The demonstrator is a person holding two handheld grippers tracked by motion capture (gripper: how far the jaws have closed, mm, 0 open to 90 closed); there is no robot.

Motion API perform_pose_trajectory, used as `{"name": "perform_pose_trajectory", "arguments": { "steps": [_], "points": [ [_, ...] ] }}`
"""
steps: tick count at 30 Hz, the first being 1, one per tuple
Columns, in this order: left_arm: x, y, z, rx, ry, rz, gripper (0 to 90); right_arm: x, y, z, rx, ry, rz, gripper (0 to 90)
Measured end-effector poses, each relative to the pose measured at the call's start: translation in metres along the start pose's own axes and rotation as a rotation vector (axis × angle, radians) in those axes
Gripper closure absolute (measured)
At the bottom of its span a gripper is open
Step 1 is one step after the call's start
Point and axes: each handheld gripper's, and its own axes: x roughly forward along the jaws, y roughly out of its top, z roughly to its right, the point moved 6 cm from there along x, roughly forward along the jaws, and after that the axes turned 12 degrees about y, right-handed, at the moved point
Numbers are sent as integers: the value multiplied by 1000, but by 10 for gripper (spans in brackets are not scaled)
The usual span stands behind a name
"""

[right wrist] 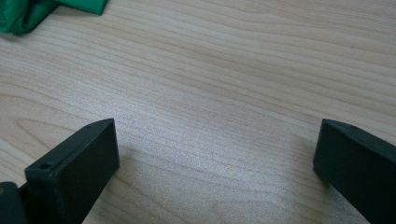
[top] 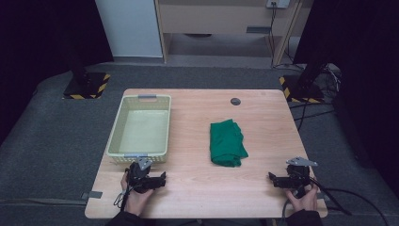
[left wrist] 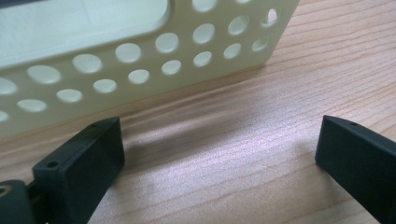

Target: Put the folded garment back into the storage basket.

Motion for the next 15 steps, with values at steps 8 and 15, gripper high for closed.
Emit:
{"name": "perform_pose_trajectory", "arguments": {
  "steps": [8,15],
  "points": [
    [-10,1,0,-30,-24,21,48,1,1,1,5,-4,0,2],
    [-31,10,2,-41,-38,91,52,1,1,1,4,-4,0,2]
  ]
}}
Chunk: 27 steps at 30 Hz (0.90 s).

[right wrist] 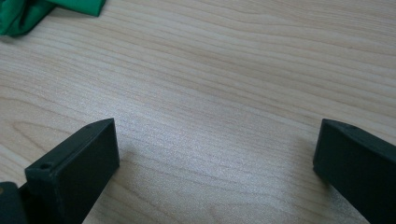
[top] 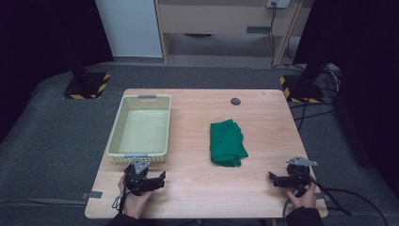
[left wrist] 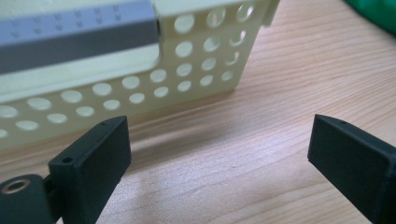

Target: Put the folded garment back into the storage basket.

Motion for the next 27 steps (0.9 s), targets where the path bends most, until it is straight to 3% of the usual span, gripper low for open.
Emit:
{"name": "perform_pose_trajectory", "arguments": {
  "steps": [18,27],
  "points": [
    [-24,17,4,-26,-57,88,56,0,0,0,0,0,0,2],
    [-30,25,6,-32,-75,106,56,0,0,0,0,0,0,2]
  ]
}}
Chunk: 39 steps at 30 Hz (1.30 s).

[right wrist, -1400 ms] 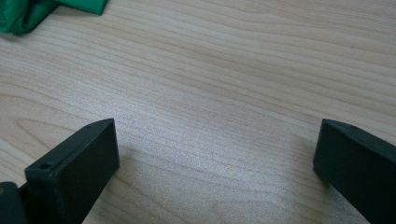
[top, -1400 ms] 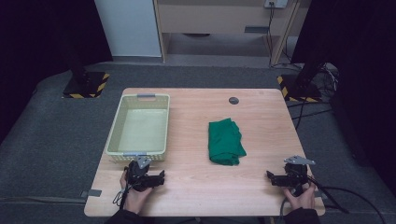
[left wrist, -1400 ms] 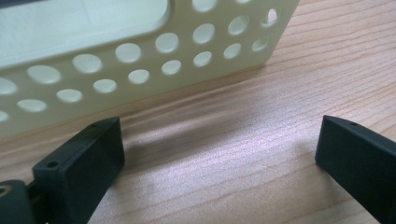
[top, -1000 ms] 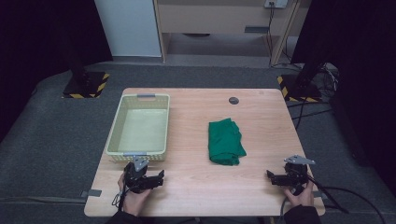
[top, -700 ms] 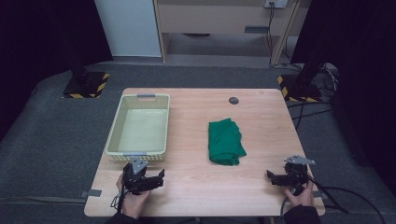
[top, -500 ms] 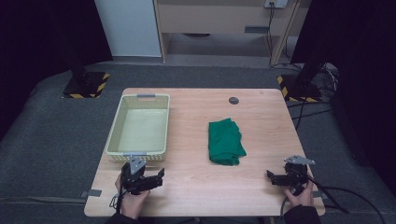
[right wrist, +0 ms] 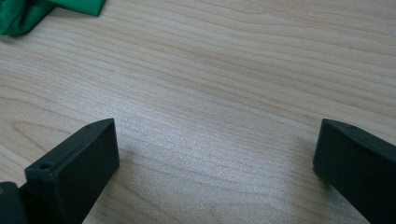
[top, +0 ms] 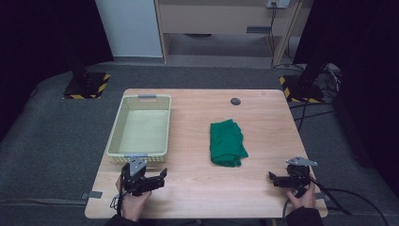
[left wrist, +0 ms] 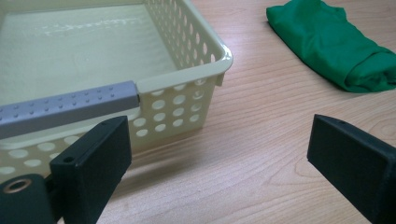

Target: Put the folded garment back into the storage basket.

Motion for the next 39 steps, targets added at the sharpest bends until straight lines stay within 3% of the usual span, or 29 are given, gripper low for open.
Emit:
{"name": "perform_pose_trajectory", "arguments": {
  "steps": [39],
  "points": [
    [-14,49,9,12,-42,109,56,0,0,0,2,-2,0,2]
  ]
}}
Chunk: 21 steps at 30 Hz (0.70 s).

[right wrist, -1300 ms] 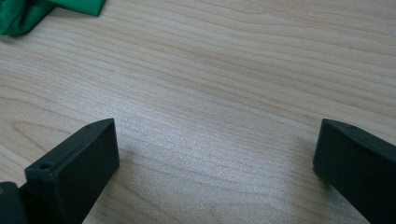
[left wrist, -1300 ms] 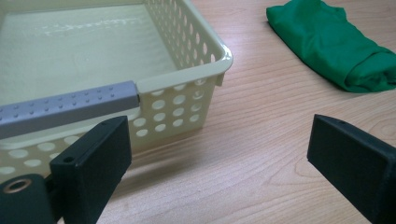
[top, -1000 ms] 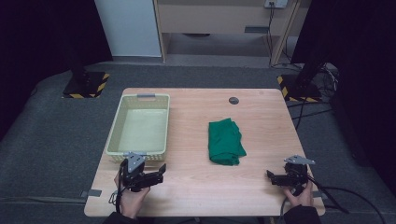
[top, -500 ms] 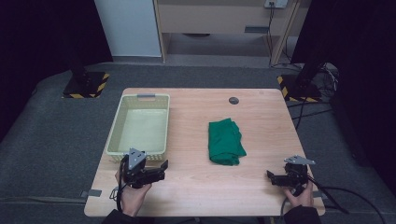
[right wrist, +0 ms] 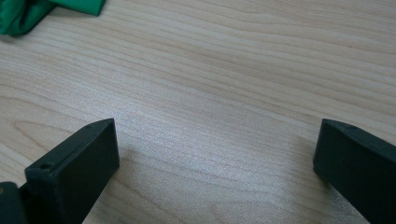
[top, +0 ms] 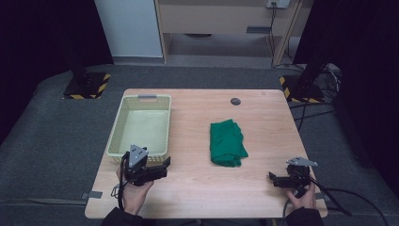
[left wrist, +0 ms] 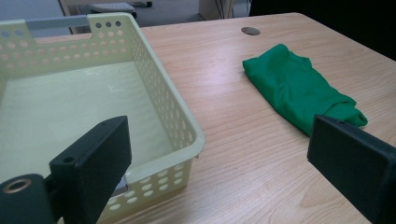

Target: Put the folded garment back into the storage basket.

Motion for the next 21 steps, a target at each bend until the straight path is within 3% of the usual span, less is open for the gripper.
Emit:
{"name": "perform_pose_trajectory", "arguments": {
  "steps": [21],
  "points": [
    [4,12,3,14,-21,2,58,0,0,0,0,0,0,2]
  ]
}}
